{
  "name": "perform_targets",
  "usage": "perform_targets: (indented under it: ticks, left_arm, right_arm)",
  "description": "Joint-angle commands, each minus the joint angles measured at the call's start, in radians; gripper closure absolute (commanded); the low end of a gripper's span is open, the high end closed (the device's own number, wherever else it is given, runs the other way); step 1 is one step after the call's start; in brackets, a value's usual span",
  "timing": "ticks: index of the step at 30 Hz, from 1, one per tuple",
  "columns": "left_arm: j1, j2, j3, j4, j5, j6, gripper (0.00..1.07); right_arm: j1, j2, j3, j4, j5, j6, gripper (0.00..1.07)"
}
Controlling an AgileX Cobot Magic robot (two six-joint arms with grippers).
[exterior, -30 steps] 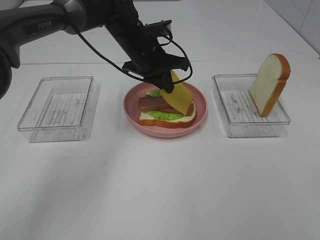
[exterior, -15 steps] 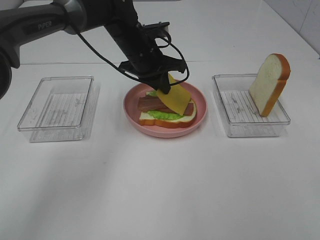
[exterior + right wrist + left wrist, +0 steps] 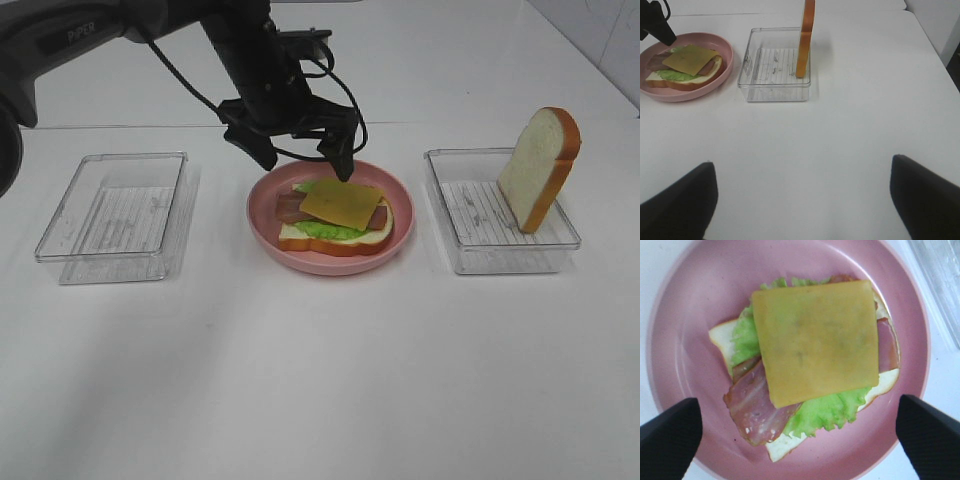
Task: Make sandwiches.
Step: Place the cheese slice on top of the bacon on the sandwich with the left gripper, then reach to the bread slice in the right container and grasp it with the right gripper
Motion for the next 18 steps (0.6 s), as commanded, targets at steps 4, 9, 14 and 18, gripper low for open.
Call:
perform_targets:
  ticks: [4,9,14,18]
  left_arm:
    - [0.014,-0.081,-0.022,0.051,0.072,-0.017,0.05]
    - [0.096,-0.155,-0.019,0.123,0.072,-0.042,0.05]
    - [0.215,-0.235,0.010,0.179,0.072,-0.038,0.06]
    - [0.286,-0.296,0.065,0.181,0.072,-0.038,0.06]
  right_arm:
    - [0.002,-0.023,0.002,-0.001,-0.005,-0.006,0.23]
    - [0.002,-0.023,0.002,-0.001,-0.005,-0.006,0.23]
    - [0.002,-0.023,0.002,-0.001,-0.005,-0.006,0.23]
    - [0.002,-0.023,0.002,-0.001,-0.005,-0.006,0.23]
